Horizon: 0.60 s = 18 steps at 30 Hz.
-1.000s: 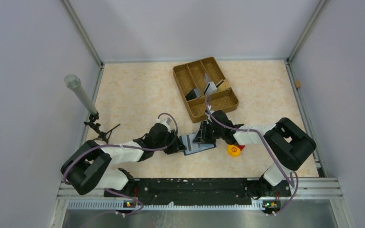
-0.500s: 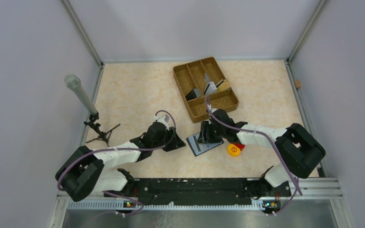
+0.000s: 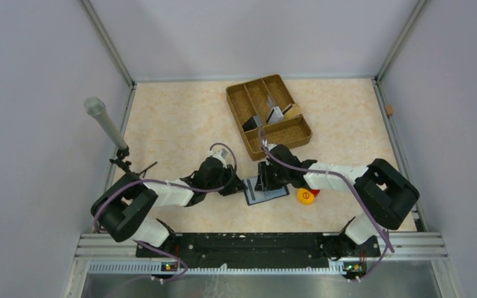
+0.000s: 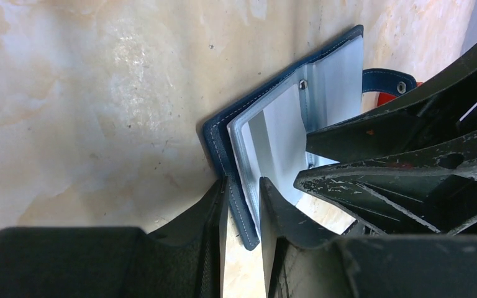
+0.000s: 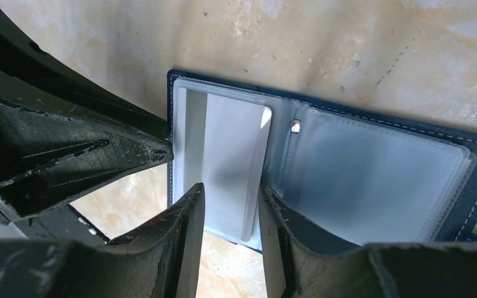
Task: Put the credit cards into the card holder
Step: Insert the credit card into the card holder.
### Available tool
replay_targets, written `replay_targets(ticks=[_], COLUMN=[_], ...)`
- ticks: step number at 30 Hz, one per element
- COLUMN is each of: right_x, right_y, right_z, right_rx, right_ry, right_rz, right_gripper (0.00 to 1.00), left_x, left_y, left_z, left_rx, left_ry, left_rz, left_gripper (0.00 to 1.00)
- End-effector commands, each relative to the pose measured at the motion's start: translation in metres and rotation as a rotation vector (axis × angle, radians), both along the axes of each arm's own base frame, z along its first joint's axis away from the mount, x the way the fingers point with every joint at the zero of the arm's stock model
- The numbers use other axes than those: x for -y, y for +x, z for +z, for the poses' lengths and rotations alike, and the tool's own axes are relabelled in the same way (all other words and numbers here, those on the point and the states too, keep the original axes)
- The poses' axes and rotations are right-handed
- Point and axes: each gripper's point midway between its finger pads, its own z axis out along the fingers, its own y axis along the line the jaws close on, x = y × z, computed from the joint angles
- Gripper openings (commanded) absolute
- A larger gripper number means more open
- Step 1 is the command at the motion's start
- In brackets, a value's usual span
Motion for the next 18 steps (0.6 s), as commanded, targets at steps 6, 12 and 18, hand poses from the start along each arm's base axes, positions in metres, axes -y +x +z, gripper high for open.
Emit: replay_targets(ticks=[6,12,18], right_x=[-0.025,0.013,0.034], right_y=[0.015,0.044,0.076], right_z=[0.037,0.093,0.15], right_rx=[0.141,0.364,0.611], right_ry=[0.035,-0.064,-0.16], right_rz=[0.065,-0.062,-0.083], right_gripper=[0.41,0.65,0.84], left_x=[0.002,-0.028,-0.062], left_y=[0.009,0.017,0.029], left_z=[0.016,0.042,0.092], left_rx=[0.073,0.148,0.242], left_ry=[-0.007,0.11,0.21], left_rz=[0.005,0.037,0.044], left_gripper=[0.32,0.72,0.99])
